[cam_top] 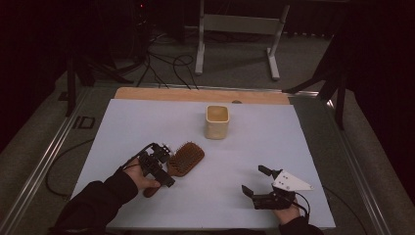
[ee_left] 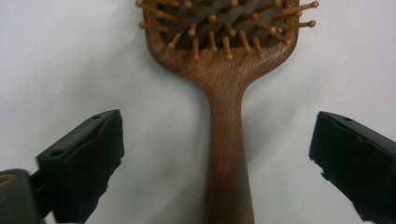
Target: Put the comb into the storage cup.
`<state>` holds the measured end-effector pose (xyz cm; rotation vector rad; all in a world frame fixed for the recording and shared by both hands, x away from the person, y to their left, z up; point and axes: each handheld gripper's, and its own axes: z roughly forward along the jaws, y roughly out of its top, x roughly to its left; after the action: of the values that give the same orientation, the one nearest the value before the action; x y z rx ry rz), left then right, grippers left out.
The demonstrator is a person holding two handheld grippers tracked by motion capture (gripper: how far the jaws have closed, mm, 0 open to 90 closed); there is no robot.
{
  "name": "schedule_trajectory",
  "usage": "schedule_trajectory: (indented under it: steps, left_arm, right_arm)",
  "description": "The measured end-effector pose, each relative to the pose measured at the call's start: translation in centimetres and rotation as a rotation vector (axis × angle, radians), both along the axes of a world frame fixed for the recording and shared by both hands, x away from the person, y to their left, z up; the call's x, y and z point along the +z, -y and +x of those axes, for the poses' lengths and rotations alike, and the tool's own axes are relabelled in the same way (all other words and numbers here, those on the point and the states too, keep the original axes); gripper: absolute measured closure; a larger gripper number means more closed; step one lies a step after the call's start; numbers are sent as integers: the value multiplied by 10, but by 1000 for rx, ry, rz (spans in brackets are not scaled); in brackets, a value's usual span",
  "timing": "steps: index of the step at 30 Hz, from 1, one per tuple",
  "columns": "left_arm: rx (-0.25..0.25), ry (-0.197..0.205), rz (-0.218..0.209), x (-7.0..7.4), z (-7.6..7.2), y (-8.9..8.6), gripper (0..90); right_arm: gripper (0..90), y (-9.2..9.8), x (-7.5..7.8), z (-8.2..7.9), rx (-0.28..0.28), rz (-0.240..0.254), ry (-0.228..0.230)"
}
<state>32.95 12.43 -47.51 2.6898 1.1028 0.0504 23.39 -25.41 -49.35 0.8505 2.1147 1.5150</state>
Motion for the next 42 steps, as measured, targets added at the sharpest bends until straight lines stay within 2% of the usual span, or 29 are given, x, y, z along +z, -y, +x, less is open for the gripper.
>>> schedule_trajectory:
  steps: [3,4,8,11,17,19,21,22,26,29,32,42]
  left_arm:
    - [4,-19,-3,-3,3,2,100]
    - [7,-24,-5,-4,5,3,149]
    - [17,-43,-3,-7,9,5,199]
    - [18,-48,12,-8,11,6,292]
    - [11,-80,1,-12,15,7,497]
    - [8,-85,7,-11,17,7,525]
    - [6,-101,-6,-11,17,8,580]
    - [4,-97,5,-11,16,9,601]
    - [5,-86,28,-12,15,11,628]
    - [9,-66,50,-12,14,13,688]
    - [-34,-48,65,-12,12,14,707]
    - [-48,-42,24,-13,13,7,739]
  right_arm:
    - [86,0,0,0,0,0,2]
    - [86,0,0,0,-1,1,-1]
    - [86,1,0,0,-1,0,1]
    - [85,1,0,0,0,2,1]
    - [85,1,0,0,-1,1,1]
    - [85,0,0,0,0,1,4]
    - [86,0,0,0,0,1,4]
    - [85,1,0,0,1,1,4]
    - [86,0,0,0,-1,1,4]
    - [85,0,0,0,1,1,5]
    - [85,0,0,0,2,-2,4]
    - [86,-1,0,1,3,0,4]
